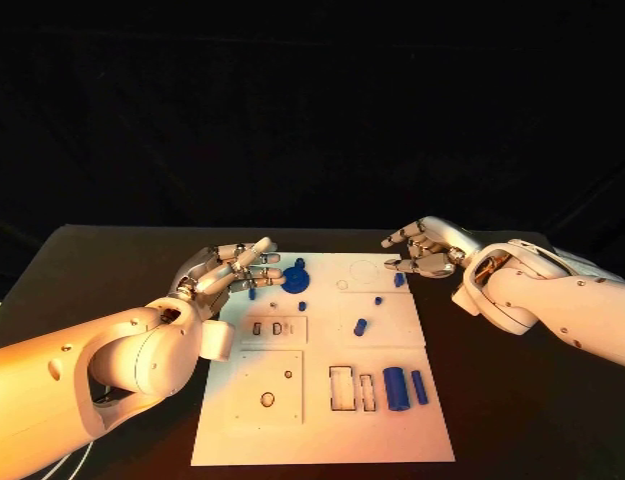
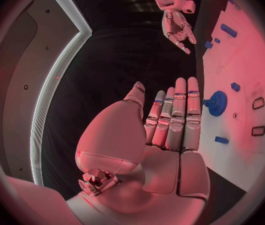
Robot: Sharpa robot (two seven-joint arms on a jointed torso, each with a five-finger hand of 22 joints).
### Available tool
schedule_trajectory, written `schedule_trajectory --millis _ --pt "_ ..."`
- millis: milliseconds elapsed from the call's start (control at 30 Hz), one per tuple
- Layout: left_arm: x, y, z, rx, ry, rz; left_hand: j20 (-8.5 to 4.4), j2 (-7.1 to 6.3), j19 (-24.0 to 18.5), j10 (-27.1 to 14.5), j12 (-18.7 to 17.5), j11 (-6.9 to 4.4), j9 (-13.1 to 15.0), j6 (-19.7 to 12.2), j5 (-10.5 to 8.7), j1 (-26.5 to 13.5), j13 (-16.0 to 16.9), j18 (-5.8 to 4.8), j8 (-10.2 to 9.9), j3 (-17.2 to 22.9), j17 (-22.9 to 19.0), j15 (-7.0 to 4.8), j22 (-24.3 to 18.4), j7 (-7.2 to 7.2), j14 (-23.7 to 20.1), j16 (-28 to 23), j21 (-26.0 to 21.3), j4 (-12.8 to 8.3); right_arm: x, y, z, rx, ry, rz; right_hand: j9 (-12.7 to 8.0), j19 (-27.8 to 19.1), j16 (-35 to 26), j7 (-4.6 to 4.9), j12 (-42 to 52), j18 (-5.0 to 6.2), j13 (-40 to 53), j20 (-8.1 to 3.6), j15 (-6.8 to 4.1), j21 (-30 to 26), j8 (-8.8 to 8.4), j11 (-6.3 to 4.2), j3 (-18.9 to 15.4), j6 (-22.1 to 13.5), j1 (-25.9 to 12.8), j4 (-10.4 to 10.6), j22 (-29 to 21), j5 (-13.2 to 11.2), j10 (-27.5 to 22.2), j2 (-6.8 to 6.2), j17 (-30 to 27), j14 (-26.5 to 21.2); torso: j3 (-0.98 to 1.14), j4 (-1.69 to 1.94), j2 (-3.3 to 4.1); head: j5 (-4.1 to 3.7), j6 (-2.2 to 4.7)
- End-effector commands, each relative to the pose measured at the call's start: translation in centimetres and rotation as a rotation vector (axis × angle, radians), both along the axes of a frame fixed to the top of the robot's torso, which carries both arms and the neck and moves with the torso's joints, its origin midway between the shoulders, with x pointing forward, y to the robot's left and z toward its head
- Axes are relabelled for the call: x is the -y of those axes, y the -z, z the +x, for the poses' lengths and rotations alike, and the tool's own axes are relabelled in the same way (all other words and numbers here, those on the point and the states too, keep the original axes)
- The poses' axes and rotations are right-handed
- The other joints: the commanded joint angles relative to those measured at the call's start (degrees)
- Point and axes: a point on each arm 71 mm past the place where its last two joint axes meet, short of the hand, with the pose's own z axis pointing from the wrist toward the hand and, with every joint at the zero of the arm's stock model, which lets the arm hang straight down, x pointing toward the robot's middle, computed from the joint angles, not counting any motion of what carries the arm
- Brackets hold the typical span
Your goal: Assemble the parts on the task board
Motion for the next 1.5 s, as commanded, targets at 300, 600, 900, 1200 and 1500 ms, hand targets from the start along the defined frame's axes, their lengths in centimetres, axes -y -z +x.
schedule_trajectory --millis 300,600,900,1200,1500 --pt "-0.1 0.4 0.3 0.007 0.013 -0.007 0.27 0.12 -0.09 -0.18 -0.15 0.11 -0.09 -0.21 0.27 0.41 -0.05 0.04 -0.27 0.08 0.07 0.01 -0.09 0.13 -0.37 -0.31 -0.11 -0.37 1.7 2.5 0.1 -0.081 -0.048 -0.037 -0.13 0.27 0.33 0.06 -0.93 -0.94 -0.63 -0.10 -0.14 0.17 -0.21 -0.04 -0.24 0.35 0.86 -1.00 -0.01 -1.23 -0.49 -0.55 4.86 3.88 1.30 -0.49 0.05 -0.77 0.10" --pt "-0.3 0.6 0.3 0.003 0.009 -0.005 0.27 0.12 -0.09 -0.18 -0.15 0.11 -0.09 -0.21 0.27 0.41 -0.05 0.04 -0.27 0.08 0.07 0.01 -0.09 0.13 -0.37 -0.31 -0.11 -0.37 2.4 3.8 0.5 -0.108 -0.024 -0.054 -0.22 0.19 0.38 0.15 -1.65 -0.91 -1.25 -0.06 -0.07 0.11 -0.41 0.05 -0.42 -0.12 0.74 -1.05 -0.14 -1.66 -0.94 -0.63 4.99 3.89 1.27 -0.41 0.13 -0.84 -0.14" --pt "-0.2 0.6 0.3 0.001 0.012 -0.006 0.27 0.12 -0.09 -0.18 -0.15 0.11 -0.09 -0.21 0.27 0.41 -0.05 0.04 -0.27 0.08 0.07 0.01 -0.09 0.13 -0.37 -0.31 -0.11 -0.37 2.2 4.5 0.7 -0.124 -0.011 -0.058 -0.12 0.20 0.39 0.14 -1.41 -0.92 -1.01 -0.02 -0.05 0.15 -0.15 0.04 0.03 0.19 1.08 -1.23 -0.06 -2.49 -0.74 0.22 5.04 3.89 1.20 -0.44 0.06 -0.69 -0.55" --pt "-0.2 0.6 0.3 0.000 0.015 -0.007 0.27 0.12 -0.09 -0.18 -0.15 0.11 -0.09 -0.21 0.27 0.41 -0.05 0.04 -0.27 0.08 0.07 0.01 -0.09 0.13 -0.37 -0.31 -0.11 -0.37 1.9 4.8 1.0 -0.125 -0.006 -0.058 0.24 0.23 0.44 -0.26 -0.14 -0.93 0.11 -0.19 -0.31 0.23 1.14 -0.33 1.21 2.77 1.54 -1.77 0.07 -4.83 0.16 1.56 5.20 3.92 1.19 -0.45 0.01 -0.63 -0.77" --pt "-0.1 0.6 0.3 -0.001 0.018 -0.008 0.27 0.12 -0.09 -0.18 -0.15 0.11 -0.09 -0.21 0.27 0.41 -0.05 0.04 -0.27 0.08 0.07 0.01 -0.09 0.13 -0.37 -0.31 -0.11 -0.37 1.7 4.8 1.1 -0.110 0.002 -0.049 0.56 0.24 0.48 -1.03 1.12 -0.93 1.21 -0.53 -0.76 0.26 2.32 -0.93 2.21 5.37 1.27 -1.83 0.10 -5.40 1.06 2.65 5.33 3.95 1.17 -0.49 0.03 -0.77 -0.82"
